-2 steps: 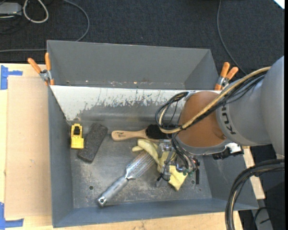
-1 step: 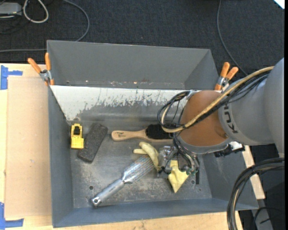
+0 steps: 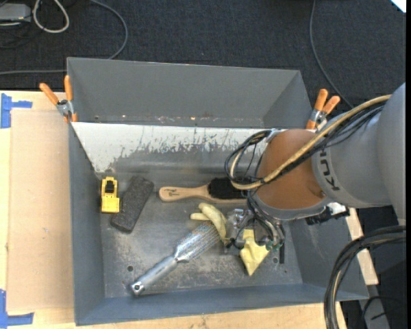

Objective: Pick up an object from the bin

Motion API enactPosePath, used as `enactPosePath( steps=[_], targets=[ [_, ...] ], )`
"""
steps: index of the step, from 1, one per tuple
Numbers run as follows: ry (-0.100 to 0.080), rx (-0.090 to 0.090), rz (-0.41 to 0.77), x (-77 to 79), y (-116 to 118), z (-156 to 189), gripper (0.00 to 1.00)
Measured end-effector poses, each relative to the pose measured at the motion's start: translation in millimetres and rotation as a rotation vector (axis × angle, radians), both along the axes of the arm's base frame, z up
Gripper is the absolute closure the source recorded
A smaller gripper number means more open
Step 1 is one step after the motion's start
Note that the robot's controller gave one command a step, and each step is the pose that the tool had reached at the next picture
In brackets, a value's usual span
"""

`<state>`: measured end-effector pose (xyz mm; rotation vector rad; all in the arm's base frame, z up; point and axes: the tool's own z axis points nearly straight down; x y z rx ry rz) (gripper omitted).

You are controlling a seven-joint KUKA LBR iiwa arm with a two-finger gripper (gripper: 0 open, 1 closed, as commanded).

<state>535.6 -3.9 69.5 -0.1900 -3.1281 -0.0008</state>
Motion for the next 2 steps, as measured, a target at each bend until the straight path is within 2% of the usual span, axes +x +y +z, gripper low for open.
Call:
enactPosePath(
  steps=[2],
  targets=[
    [0.004, 0.001, -0.001, -1.2, 0, 39, 1.00]
  ],
)
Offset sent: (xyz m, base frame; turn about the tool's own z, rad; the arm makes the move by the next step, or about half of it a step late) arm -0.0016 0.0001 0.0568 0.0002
